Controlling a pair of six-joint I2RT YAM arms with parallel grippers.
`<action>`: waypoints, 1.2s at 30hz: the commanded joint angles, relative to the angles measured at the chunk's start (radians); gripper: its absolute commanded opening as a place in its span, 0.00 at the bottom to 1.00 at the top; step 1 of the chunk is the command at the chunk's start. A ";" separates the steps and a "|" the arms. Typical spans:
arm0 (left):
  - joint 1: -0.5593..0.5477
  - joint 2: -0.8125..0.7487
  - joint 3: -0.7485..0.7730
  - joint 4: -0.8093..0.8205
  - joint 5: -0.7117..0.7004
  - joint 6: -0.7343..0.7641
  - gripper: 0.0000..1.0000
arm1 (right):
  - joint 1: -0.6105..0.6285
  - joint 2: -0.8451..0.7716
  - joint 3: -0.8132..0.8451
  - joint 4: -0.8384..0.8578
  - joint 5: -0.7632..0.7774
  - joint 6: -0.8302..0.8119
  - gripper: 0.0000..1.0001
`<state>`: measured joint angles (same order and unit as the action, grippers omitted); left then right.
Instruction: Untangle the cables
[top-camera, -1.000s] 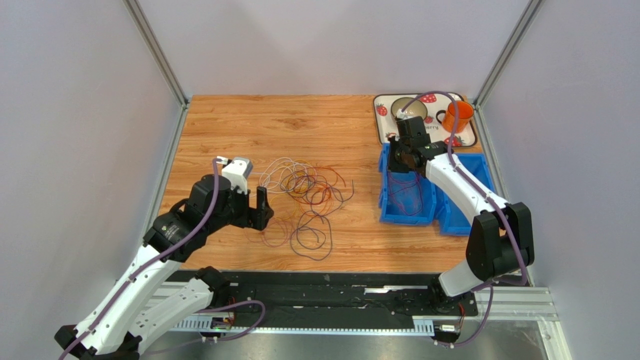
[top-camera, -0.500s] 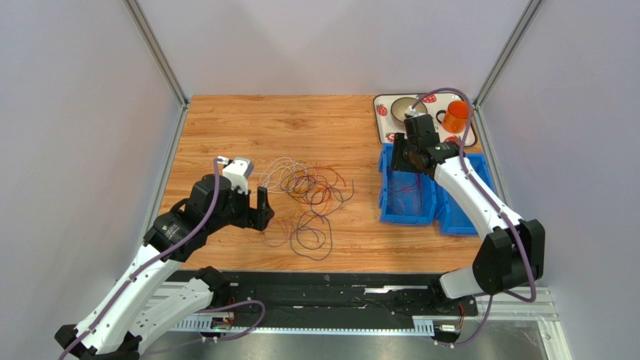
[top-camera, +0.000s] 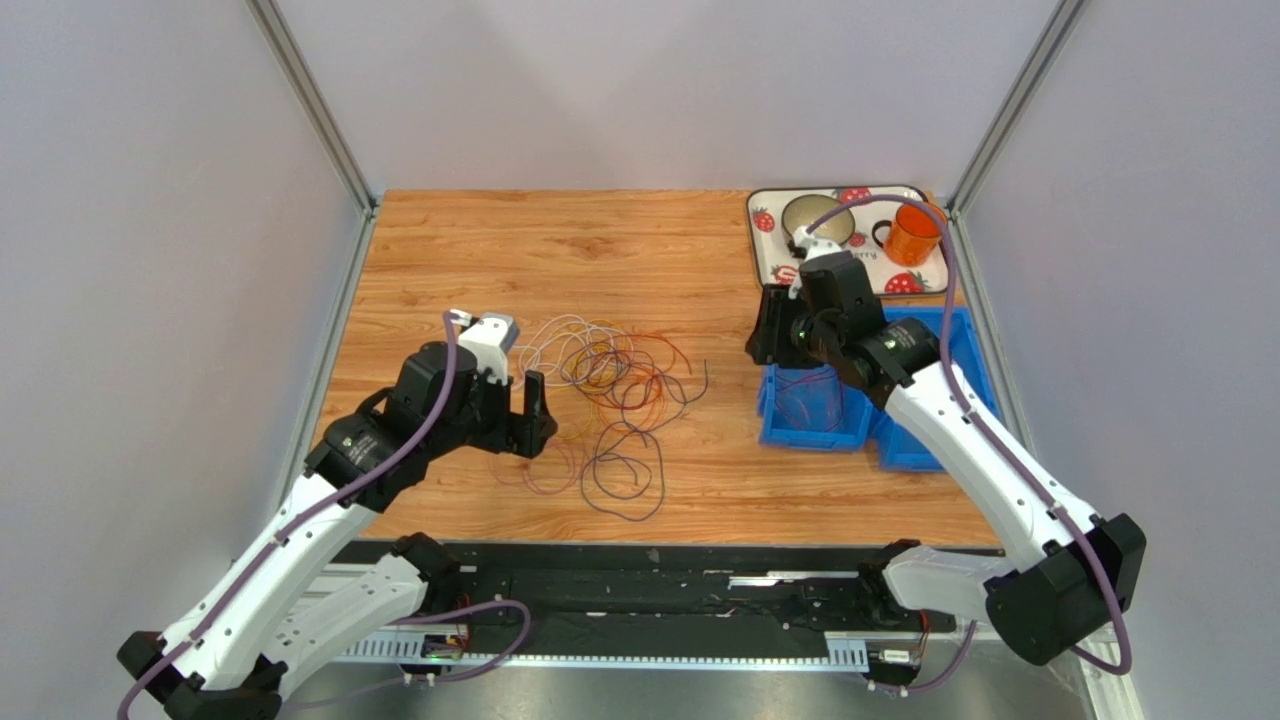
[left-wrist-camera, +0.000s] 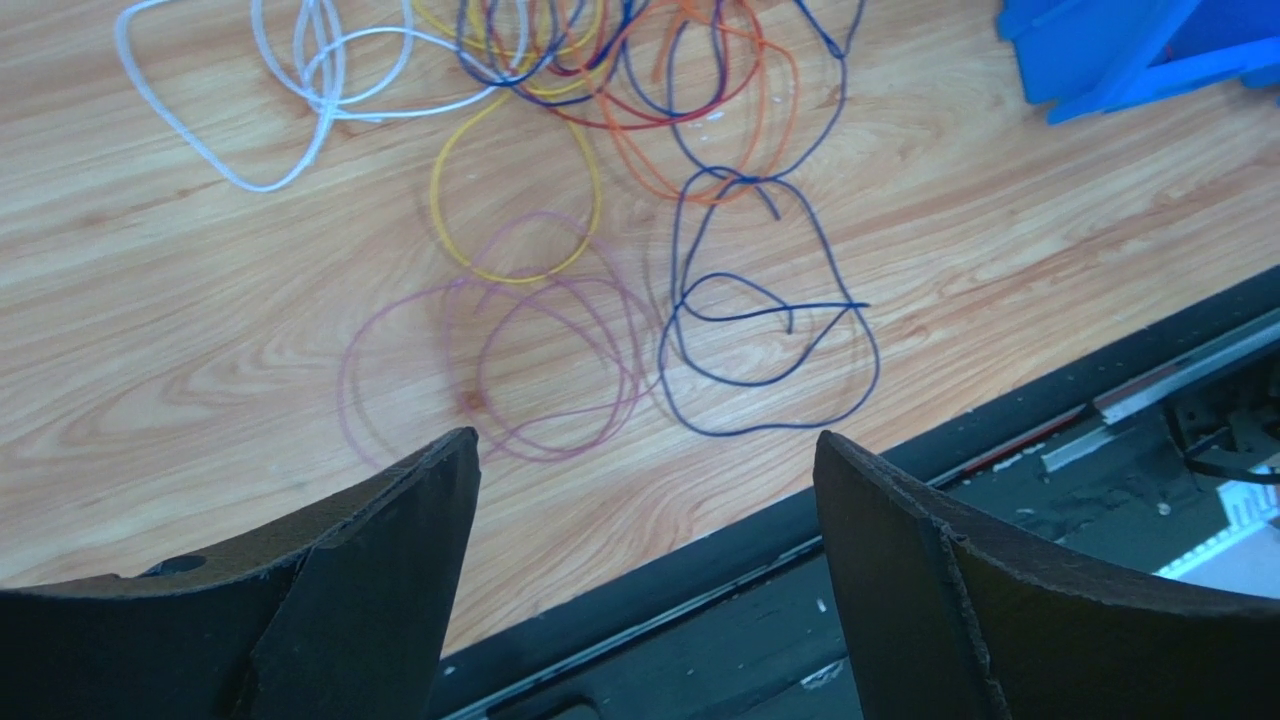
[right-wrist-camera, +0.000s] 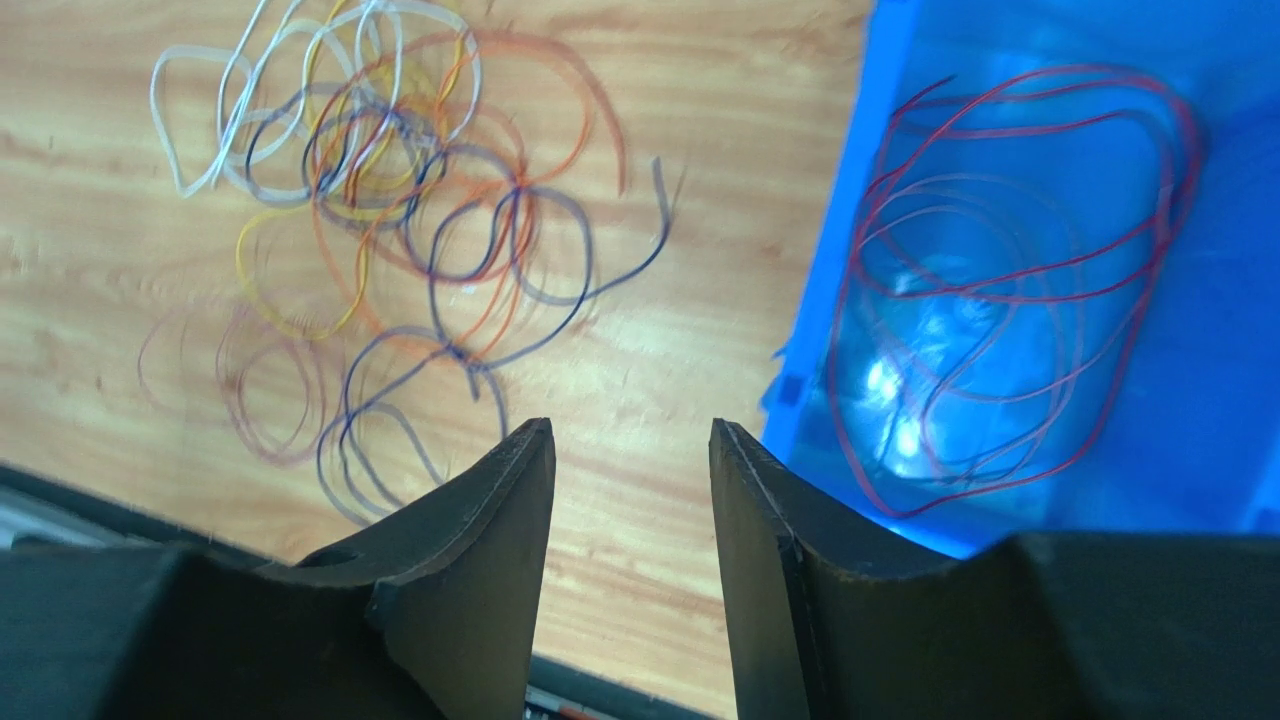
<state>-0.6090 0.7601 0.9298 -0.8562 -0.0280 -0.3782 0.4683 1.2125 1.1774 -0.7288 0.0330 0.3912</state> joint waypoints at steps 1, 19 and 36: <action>-0.006 0.004 -0.094 0.163 0.127 -0.108 0.88 | 0.070 -0.051 -0.045 -0.015 -0.013 0.054 0.47; -0.020 0.200 -0.223 0.302 0.030 -0.214 0.74 | 0.167 -0.084 -0.168 0.019 -0.056 0.084 0.46; -0.026 0.376 -0.332 0.364 0.007 -0.226 0.73 | 0.170 -0.085 -0.206 0.035 -0.067 0.057 0.45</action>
<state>-0.6285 1.1072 0.6006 -0.5385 -0.0097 -0.6003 0.6327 1.1492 0.9749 -0.7387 -0.0204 0.4564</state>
